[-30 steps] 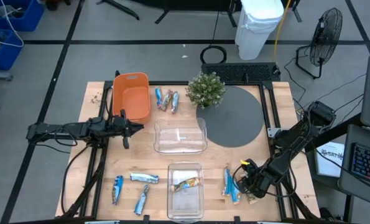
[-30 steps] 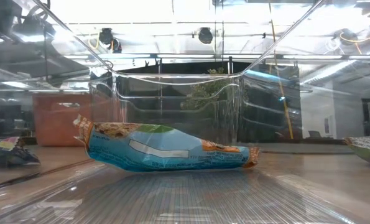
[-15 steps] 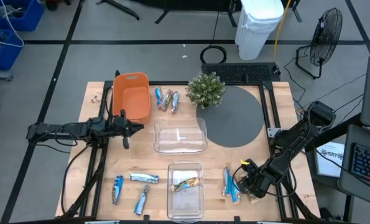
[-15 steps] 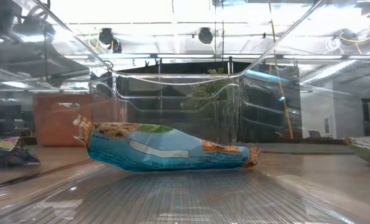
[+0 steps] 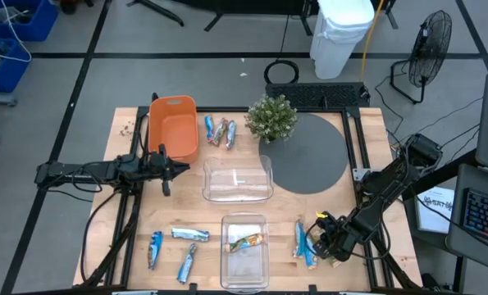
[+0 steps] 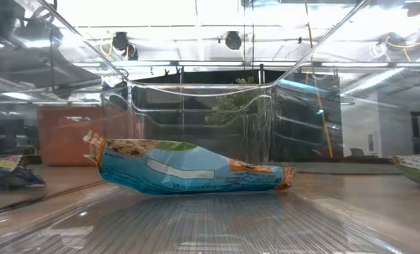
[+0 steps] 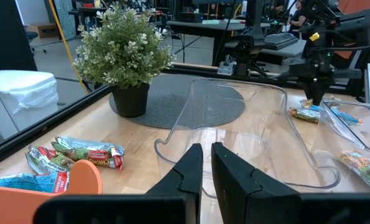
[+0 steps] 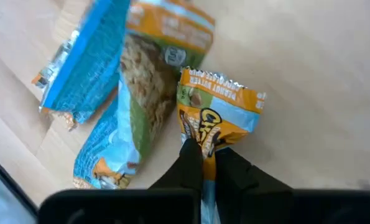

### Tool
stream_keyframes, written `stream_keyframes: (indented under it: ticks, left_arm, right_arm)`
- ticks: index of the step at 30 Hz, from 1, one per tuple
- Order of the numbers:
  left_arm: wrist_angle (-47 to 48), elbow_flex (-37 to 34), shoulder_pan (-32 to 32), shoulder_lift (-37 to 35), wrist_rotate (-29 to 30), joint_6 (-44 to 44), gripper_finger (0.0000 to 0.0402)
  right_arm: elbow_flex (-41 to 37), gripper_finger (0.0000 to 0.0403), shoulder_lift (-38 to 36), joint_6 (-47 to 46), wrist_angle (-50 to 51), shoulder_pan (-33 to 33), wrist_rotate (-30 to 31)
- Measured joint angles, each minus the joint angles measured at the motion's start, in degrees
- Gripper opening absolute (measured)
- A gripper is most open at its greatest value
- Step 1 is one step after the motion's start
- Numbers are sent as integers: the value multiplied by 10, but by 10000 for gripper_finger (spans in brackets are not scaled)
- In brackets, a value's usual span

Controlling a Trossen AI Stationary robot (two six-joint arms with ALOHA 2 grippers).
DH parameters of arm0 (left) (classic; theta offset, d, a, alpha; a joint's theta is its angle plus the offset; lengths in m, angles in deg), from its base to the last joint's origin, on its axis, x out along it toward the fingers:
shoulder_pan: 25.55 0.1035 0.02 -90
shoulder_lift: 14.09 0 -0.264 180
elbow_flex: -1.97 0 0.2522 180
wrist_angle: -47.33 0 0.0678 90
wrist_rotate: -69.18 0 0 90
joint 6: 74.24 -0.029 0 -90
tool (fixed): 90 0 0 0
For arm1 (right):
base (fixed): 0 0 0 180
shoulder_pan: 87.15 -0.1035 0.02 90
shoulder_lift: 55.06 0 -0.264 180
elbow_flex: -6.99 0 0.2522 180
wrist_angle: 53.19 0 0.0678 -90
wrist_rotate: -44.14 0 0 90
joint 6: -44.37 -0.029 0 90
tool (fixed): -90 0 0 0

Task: Pick and place Granola Bars by type
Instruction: Put the yellow granola bar into the bottom transparent bin

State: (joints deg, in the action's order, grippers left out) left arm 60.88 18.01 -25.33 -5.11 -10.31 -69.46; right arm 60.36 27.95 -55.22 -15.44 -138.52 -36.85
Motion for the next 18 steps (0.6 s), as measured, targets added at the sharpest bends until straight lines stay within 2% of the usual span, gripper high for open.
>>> stream_keyframes:
  ticks: [11,14,18]
  left_arm:
    - [0,0,0,0,0,0,37]
    - [0,0,0,0,0,0,37]
    - [0,0,0,0,0,0,37]
  right_arm:
    - [0,8,-51,55,45,0,8]
    - [0,8,-80,80,72,0,45]
    - [0,8,-125,148,98,0,133]
